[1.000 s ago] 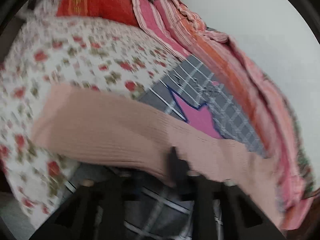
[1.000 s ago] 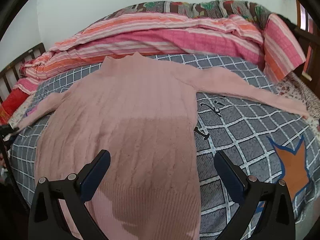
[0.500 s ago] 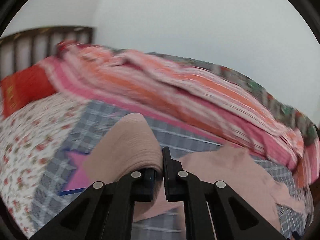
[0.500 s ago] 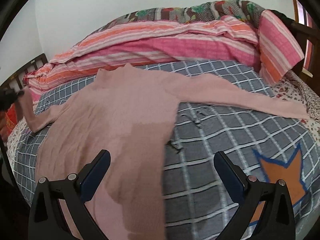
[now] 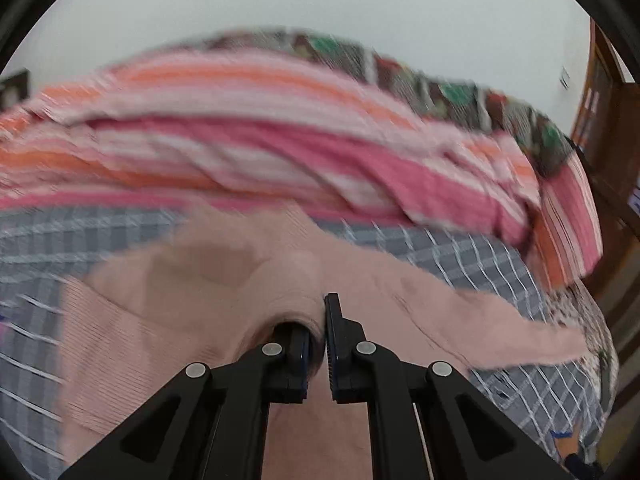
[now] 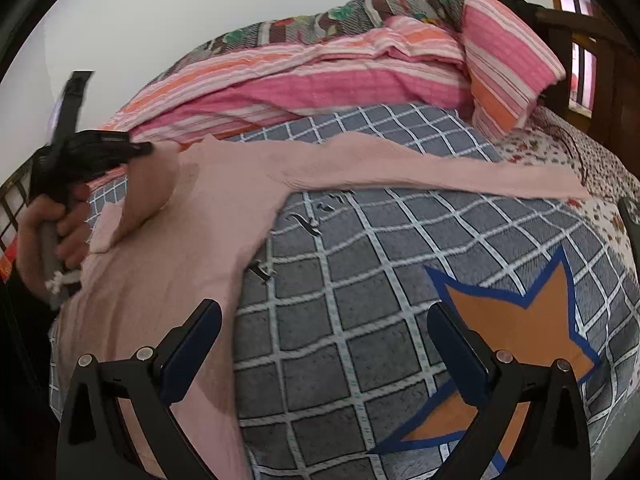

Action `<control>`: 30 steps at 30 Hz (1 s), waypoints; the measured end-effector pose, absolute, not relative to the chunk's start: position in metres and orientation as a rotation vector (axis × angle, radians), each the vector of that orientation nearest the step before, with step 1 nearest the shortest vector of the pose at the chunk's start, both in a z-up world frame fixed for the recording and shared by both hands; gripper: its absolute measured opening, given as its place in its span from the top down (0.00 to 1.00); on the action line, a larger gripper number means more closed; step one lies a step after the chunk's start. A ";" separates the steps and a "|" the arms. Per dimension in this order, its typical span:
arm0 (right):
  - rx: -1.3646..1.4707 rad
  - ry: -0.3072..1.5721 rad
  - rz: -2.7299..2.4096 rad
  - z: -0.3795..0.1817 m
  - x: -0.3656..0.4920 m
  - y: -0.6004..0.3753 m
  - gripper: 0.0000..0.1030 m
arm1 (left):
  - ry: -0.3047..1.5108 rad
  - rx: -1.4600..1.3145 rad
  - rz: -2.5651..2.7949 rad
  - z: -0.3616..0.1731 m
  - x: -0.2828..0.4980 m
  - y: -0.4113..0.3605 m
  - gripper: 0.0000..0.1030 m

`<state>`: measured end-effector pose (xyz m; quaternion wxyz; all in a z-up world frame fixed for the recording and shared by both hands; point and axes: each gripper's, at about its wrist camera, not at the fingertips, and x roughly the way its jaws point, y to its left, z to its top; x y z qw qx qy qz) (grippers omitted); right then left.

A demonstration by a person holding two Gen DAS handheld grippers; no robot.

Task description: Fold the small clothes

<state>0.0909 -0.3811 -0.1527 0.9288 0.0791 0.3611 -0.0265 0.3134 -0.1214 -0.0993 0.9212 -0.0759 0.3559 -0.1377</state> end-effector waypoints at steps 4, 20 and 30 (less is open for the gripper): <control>0.179 0.761 -0.046 -0.160 0.096 -0.379 0.02 | 0.811 -0.171 -0.406 -0.115 0.306 -0.143 0.54; 0.120 0.756 0.139 -0.135 0.183 -0.299 0.27 | 0.732 -0.176 -0.047 -0.144 0.268 0.053 0.24; -0.026 0.930 0.190 -0.165 0.269 -0.218 0.31 | 0.794 -0.244 -0.035 -0.186 0.288 0.079 0.26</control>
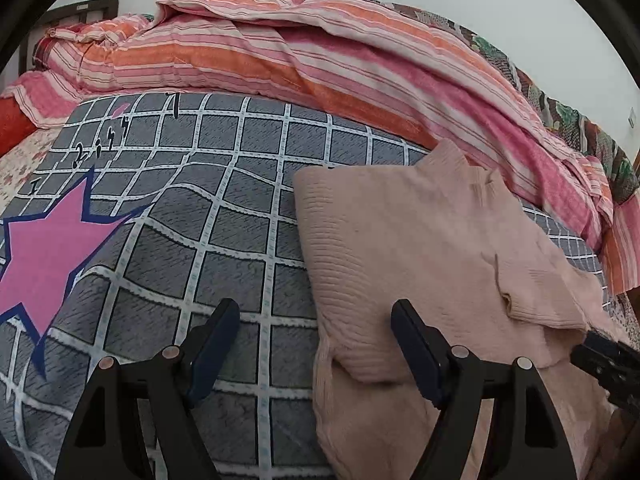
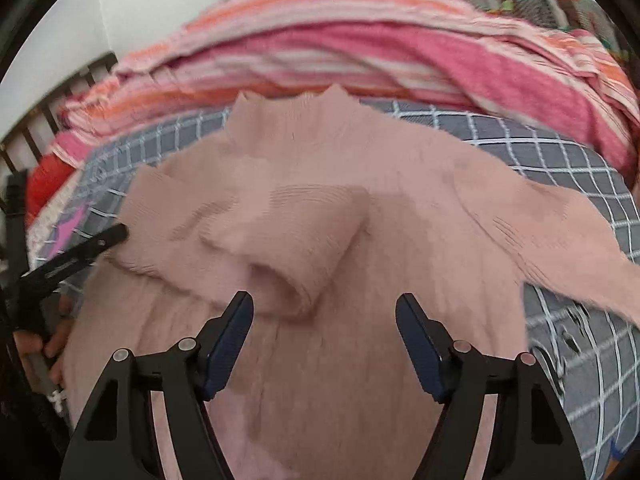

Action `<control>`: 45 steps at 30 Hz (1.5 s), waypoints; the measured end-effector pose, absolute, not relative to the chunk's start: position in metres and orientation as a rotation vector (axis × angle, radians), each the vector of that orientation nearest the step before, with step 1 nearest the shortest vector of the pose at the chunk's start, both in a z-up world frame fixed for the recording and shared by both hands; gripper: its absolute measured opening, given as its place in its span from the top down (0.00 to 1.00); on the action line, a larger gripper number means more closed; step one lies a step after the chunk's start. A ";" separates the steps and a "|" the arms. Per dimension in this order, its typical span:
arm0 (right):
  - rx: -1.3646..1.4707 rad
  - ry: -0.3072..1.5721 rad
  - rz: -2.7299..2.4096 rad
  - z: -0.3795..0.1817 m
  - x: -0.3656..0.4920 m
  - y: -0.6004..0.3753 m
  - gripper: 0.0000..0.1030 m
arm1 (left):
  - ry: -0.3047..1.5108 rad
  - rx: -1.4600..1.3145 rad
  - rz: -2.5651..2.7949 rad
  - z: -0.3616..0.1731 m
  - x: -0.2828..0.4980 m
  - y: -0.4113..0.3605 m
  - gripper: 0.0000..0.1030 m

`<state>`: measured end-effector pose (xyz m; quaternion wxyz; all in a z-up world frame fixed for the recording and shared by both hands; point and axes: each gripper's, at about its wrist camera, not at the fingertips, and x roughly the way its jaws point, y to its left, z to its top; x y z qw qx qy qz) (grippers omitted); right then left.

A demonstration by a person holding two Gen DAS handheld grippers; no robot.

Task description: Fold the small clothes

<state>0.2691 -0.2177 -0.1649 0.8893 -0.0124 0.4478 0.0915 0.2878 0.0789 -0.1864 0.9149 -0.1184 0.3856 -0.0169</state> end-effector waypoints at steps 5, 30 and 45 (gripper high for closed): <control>-0.046 0.966 0.194 -0.172 0.295 -0.216 0.56 | 0.780 -0.293 -0.065 -0.190 0.285 0.085 0.24; 0.148 0.762 0.234 -0.172 0.294 -0.330 0.94 | 0.764 -0.315 -0.082 -0.189 0.284 0.087 0.22; 0.097 0.839 0.116 -0.177 0.296 -0.329 0.80 | 0.772 -0.282 -0.061 -0.188 0.283 0.084 0.22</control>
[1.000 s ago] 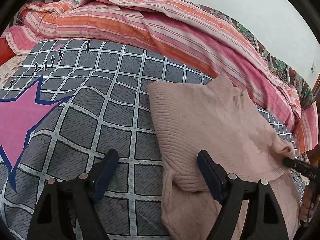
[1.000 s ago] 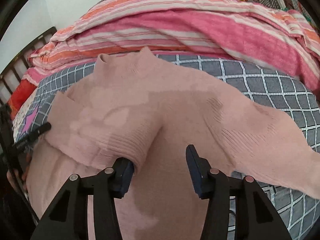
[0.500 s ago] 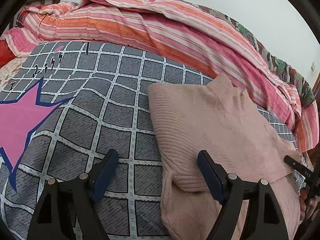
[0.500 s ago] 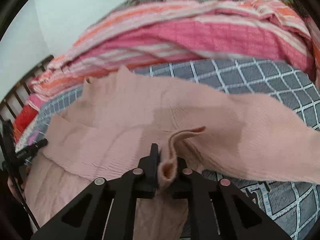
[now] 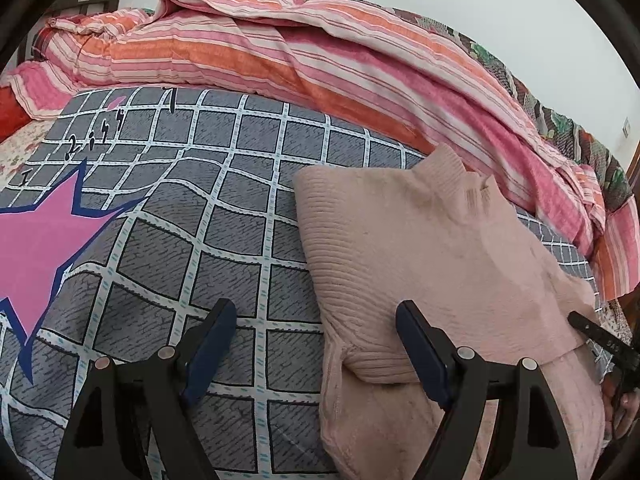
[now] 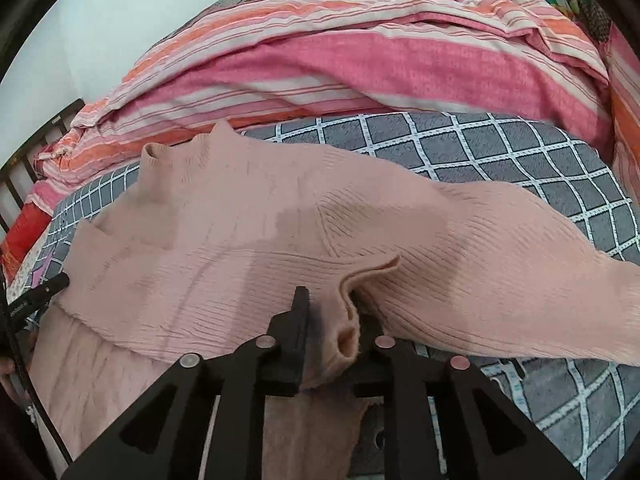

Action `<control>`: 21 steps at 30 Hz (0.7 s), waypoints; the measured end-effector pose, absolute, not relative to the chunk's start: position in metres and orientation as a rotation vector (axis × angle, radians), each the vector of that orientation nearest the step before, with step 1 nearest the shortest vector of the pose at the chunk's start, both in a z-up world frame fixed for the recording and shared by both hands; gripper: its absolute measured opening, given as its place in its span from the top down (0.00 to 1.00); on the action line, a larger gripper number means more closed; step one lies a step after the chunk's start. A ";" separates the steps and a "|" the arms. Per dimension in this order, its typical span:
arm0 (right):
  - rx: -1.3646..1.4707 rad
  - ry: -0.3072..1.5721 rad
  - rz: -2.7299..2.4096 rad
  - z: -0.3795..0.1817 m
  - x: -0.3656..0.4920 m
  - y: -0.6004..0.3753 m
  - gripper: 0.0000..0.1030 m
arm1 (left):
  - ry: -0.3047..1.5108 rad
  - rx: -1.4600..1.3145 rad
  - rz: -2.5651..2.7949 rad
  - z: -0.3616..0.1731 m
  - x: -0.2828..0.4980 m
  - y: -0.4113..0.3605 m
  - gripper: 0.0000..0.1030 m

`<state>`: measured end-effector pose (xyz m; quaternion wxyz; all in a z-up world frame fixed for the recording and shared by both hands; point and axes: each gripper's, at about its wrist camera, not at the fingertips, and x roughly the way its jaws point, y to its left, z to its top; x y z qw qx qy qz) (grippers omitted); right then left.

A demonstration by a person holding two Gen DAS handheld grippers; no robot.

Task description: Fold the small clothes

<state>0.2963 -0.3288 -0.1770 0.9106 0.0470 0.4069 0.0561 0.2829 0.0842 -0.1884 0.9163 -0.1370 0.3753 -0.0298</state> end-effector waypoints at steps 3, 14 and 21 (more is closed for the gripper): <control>0.076 0.825 0.055 -0.164 0.284 -0.341 0.71 | 0.776 -0.276 -0.058 -0.189 0.284 0.083 0.22; 0.068 0.732 -0.194 -0.123 0.196 -0.468 0.29 | 0.775 -0.281 -0.061 -0.189 0.284 0.083 0.22; 0.247 0.770 -0.282 -0.142 0.167 -0.545 0.21 | 0.772 -0.287 -0.064 -0.188 0.284 0.083 0.22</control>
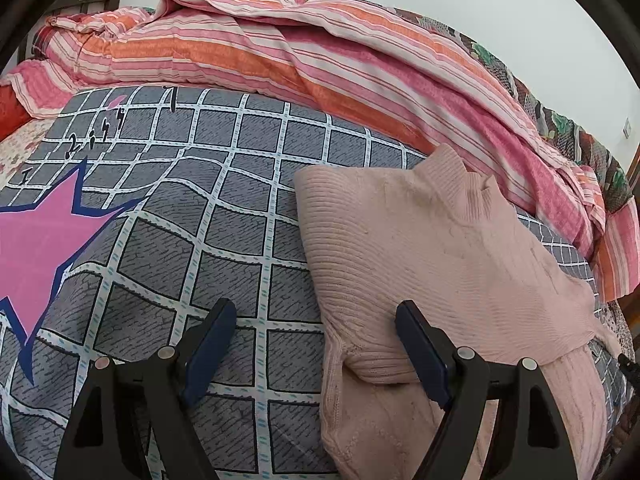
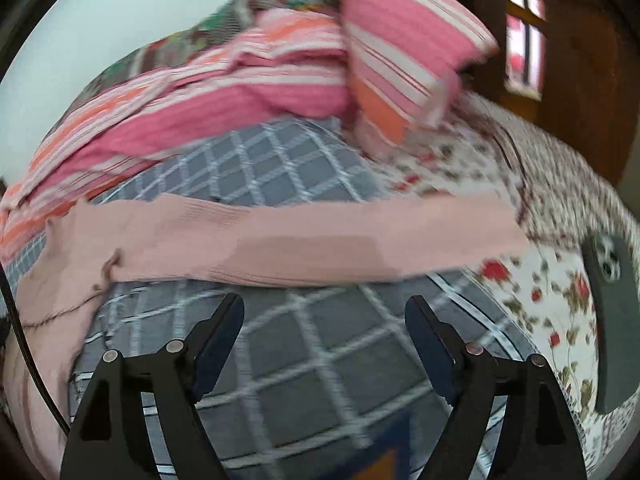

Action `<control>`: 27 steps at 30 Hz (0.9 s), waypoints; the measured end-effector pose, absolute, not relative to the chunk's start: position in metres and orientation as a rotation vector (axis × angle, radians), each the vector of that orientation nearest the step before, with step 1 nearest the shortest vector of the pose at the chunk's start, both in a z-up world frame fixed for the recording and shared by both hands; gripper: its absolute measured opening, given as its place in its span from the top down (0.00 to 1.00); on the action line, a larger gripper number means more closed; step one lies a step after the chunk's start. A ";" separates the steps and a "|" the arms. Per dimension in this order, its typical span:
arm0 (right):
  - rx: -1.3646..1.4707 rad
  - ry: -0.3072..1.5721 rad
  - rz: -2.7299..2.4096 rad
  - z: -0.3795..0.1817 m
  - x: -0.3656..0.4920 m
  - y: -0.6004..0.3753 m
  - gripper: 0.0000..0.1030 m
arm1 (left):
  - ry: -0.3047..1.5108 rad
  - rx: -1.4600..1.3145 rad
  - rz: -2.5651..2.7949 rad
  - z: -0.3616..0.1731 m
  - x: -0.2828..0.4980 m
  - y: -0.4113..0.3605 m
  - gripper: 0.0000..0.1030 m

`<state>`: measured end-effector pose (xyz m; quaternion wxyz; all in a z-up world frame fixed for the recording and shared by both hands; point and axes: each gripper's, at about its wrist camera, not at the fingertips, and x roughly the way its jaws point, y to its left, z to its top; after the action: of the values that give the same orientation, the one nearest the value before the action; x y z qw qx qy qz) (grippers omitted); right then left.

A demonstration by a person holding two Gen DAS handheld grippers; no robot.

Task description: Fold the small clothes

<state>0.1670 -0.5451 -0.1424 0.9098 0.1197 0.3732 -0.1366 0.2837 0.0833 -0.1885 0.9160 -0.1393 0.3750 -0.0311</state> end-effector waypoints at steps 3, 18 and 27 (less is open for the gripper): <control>0.361 0.790 -0.266 -0.153 0.173 -0.565 0.21 | 0.774 -0.281 -0.061 -0.189 0.284 0.083 0.22; 0.356 0.823 -0.420 -0.152 0.221 -0.595 0.91 | 0.774 -0.290 -0.068 -0.190 0.284 0.084 0.21; 0.152 0.634 -0.424 -0.074 0.198 -0.533 0.95 | 0.766 -0.309 -0.081 -0.190 0.282 0.088 0.20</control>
<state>0.1981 -0.5331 -0.0740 0.9253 0.0739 0.3092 -0.2067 0.2819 0.0875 -0.1896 0.9151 -0.1502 0.3722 -0.0392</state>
